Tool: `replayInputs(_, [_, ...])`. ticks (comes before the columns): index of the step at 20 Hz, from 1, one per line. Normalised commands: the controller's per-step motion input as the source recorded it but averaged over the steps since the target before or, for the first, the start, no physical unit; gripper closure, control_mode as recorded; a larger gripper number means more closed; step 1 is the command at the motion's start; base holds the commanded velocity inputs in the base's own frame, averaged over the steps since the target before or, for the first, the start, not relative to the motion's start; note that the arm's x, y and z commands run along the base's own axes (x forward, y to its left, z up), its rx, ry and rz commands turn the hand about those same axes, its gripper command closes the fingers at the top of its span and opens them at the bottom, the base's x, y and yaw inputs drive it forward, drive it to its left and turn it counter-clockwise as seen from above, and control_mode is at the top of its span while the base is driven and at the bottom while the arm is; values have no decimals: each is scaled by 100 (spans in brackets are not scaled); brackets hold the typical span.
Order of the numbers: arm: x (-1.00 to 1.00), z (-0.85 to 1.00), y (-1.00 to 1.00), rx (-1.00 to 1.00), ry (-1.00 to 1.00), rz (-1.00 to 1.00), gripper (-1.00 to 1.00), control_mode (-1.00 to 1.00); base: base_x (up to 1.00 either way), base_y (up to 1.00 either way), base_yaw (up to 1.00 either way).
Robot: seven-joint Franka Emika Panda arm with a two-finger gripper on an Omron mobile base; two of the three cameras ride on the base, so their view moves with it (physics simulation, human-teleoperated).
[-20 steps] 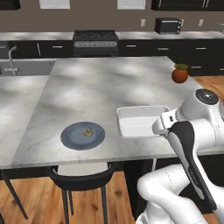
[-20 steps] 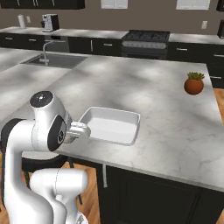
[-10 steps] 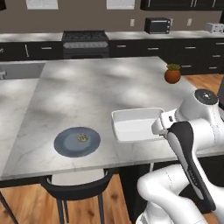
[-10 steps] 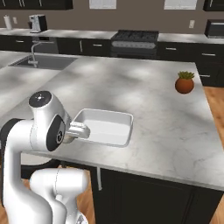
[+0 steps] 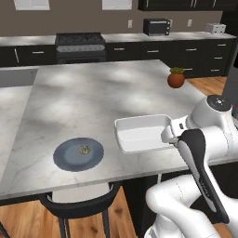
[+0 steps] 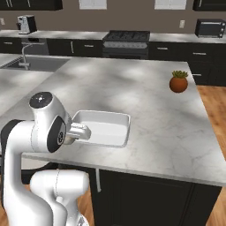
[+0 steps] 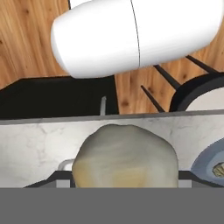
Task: Place two dumplings into each of the tupperware containers and then place the containers in the fridge.
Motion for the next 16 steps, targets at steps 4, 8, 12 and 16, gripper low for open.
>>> replayInputs(4, [39, 0, 1, 0, 2, -38, 100, -100, 0, 0, 0])
replayInputs(8, [51, 0, 7, 0, 1, -43, 100, -100, 0, 0, 0])
replayInputs(12, [81, 6, -2, 2, 3, -15, 100, -100, 0, 0, 0])
replayInputs(16, [85, 4, -34, 9, 19, 0, 100, -100, 0, 0, 0])
